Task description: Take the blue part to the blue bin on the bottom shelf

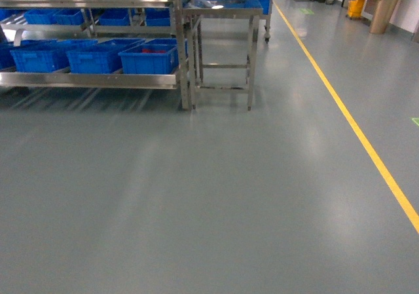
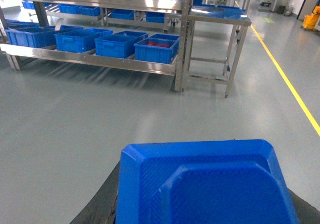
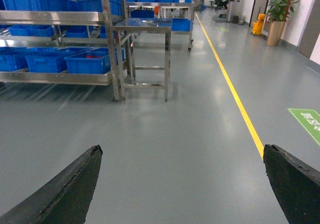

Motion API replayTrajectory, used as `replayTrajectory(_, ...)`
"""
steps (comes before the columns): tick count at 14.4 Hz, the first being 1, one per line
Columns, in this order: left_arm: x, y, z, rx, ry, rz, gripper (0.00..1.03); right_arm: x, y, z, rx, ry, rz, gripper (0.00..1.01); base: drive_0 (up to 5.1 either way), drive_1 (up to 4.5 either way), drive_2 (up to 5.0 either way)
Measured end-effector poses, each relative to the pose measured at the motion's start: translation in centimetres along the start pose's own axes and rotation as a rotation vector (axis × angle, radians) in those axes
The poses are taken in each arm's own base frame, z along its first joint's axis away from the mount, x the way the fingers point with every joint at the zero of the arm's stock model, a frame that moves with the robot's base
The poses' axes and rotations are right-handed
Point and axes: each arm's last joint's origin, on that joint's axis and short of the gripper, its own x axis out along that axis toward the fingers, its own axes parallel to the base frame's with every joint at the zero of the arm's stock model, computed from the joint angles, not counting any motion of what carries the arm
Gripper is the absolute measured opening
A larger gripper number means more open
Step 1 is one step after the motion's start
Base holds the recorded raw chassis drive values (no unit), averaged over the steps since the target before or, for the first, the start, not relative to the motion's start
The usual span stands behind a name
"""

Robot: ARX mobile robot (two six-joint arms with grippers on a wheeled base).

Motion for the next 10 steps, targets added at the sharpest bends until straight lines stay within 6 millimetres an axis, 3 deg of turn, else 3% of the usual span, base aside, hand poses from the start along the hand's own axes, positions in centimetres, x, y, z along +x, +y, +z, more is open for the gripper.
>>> replayTrajectory(10,0.01,-0.01,-0.01,0.0,0.0,0.0,0.43,0.0,0.0,0.01,0.0,-0.001,0.0,0.98,0.1,4.36,-4.2)
